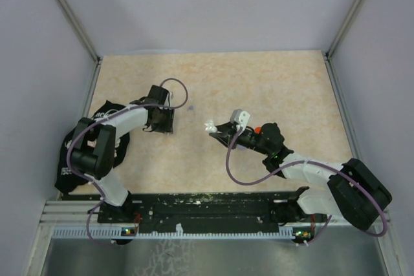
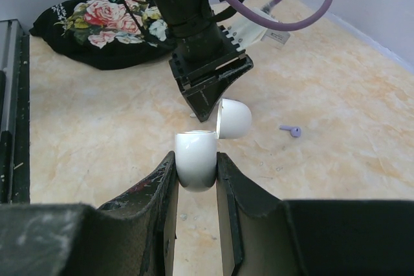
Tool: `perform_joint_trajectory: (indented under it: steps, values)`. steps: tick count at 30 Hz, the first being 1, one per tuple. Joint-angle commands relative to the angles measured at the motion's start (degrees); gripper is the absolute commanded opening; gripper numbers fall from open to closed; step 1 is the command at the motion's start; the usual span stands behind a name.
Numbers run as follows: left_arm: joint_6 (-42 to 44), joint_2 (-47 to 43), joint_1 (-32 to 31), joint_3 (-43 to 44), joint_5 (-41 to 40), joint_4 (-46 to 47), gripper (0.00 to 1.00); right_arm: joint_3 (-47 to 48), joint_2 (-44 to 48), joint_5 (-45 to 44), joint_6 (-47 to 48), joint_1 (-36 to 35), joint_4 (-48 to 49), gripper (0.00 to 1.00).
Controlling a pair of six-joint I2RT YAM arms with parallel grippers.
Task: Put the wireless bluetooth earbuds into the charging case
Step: Pick up the earbud from the center of the board.
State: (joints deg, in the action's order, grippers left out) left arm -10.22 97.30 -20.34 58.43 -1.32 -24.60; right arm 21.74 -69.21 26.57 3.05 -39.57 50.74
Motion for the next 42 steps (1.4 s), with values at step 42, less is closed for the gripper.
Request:
perform_joint_trajectory:
  steps: [42]
  values:
    - [4.91, 8.69, -3.82, 8.12, -0.29, -9.37, 0.34, 0.52, 4.04, 0.34, 2.58, 0.46, -2.04, 0.0]
